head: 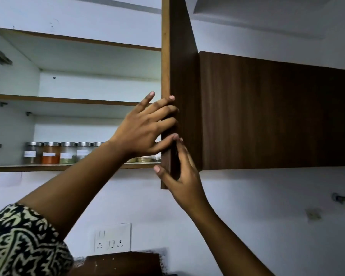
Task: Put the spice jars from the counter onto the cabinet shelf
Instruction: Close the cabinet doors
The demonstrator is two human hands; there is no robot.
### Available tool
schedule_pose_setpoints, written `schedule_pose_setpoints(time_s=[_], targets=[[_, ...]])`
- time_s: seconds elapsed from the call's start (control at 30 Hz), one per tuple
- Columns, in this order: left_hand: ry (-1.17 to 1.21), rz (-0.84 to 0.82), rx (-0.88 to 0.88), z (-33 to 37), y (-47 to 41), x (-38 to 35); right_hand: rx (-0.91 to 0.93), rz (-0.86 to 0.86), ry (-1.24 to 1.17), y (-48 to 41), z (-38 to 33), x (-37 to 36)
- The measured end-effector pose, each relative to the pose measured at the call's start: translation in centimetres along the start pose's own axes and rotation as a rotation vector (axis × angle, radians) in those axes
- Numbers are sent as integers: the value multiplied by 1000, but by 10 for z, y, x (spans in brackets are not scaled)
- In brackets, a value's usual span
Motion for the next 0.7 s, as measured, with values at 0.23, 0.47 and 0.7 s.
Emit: schedule_pose_setpoints(time_s=[0.23,0.47,0.7], targets=[[9,-141,100,-85,100,-31,90,-23,199,-14,3,-123],[-17,-398,136,-158,201,-109,90,23,479,-32,50,-240],[-12,-613,153,-200,271,-197,57,47,671,-58,106,-321]])
Point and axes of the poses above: each hand's wrist, its own y-axis away from the middle knuckle, its own x-axis out of the back of the hand, z = x × y, the point moved 10 cm from there along -y, towards the middle knuckle, and after that the axes turned 9 degrees about z, right-handed, at the moved point
